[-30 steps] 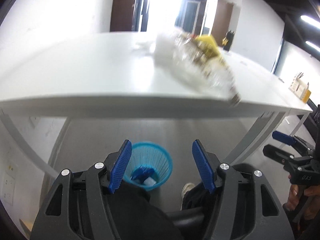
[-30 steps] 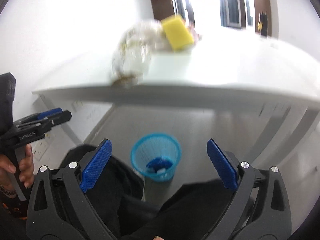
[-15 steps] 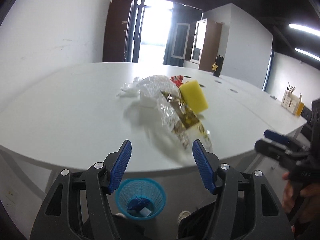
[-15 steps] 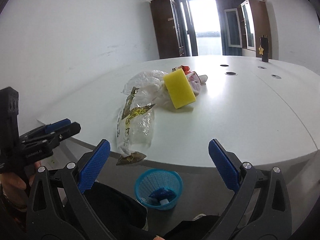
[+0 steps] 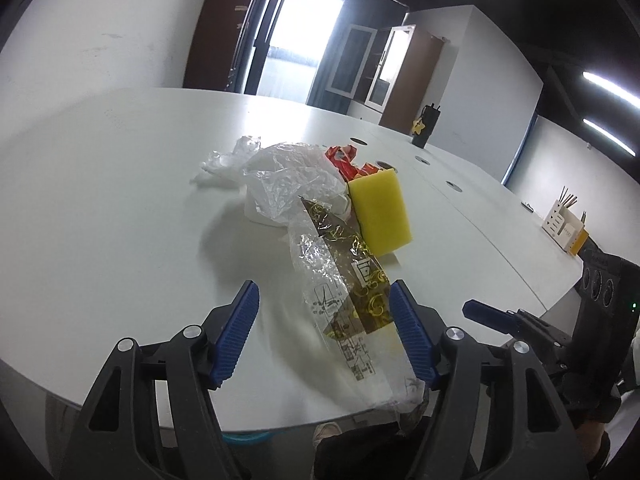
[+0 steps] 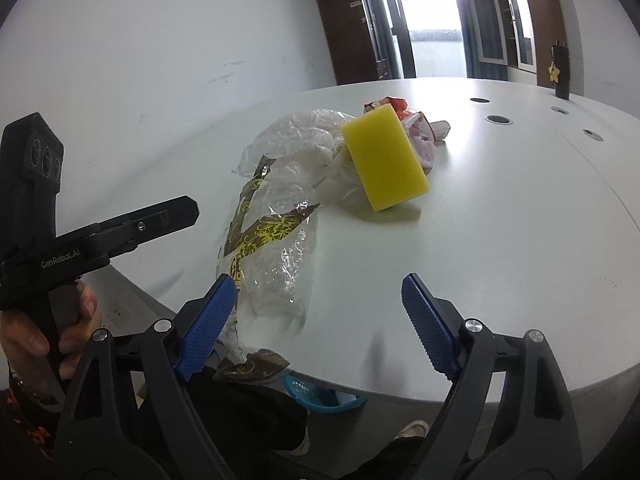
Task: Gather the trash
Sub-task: 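Grasp the gold-printed wrapper with the left gripper while the right gripper grasps a clear plastic bag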
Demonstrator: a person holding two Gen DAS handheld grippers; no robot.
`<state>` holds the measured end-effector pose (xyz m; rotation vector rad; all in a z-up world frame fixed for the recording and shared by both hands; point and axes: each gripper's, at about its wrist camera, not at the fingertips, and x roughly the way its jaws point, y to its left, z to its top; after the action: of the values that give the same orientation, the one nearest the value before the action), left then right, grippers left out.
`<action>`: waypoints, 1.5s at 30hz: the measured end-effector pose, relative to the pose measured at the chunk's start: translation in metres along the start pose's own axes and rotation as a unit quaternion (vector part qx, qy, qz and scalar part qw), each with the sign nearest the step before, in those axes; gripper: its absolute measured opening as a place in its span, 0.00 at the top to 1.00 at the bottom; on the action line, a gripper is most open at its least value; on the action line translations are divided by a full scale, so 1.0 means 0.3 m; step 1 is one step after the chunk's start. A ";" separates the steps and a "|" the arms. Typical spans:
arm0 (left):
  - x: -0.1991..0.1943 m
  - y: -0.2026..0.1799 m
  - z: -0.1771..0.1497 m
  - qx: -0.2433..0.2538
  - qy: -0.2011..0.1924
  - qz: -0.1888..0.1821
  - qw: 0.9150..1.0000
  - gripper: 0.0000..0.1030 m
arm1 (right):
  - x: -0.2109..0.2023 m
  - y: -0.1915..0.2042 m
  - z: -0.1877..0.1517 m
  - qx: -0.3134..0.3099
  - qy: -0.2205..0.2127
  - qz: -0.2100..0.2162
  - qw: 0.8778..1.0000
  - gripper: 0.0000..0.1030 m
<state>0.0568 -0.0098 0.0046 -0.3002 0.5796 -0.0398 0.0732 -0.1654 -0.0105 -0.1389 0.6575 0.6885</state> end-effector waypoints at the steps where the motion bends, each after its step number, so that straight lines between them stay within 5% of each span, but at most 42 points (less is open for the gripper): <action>1: 0.021 -0.003 0.008 0.001 0.006 -0.005 1.000 0.34 | 0.019 -0.002 0.006 0.000 0.007 0.000 1.000 0.27; 9: 0.142 -0.011 0.013 0.000 0.044 -0.027 0.999 0.31 | 0.131 0.002 0.015 0.010 0.052 0.027 0.998 0.38; 12: 0.164 0.016 0.007 -0.022 0.051 -0.041 0.998 0.53 | 0.149 0.008 0.014 0.011 0.059 0.032 0.998 0.44; 14: 0.172 0.023 0.001 -0.027 0.058 -0.047 0.997 0.72 | 0.156 0.015 0.014 0.008 0.063 0.032 0.997 0.58; 21: 0.163 0.027 -0.016 -0.015 0.052 -0.034 0.998 0.93 | 0.163 0.045 0.004 -0.001 0.063 0.014 0.998 0.93; 32: -0.007 0.079 -0.006 -0.049 0.003 -0.058 0.997 0.99 | 0.063 0.081 -0.005 -0.004 0.028 0.000 1.000 0.98; 45: -0.186 0.018 -0.001 -0.025 -0.024 -0.055 0.998 0.99 | -0.070 0.113 -0.011 -0.005 0.002 -0.016 1.000 0.99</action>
<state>0.0098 0.0020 0.0326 -0.3808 0.5168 -0.1234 0.0378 -0.1517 0.0026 -0.1592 0.6544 0.6600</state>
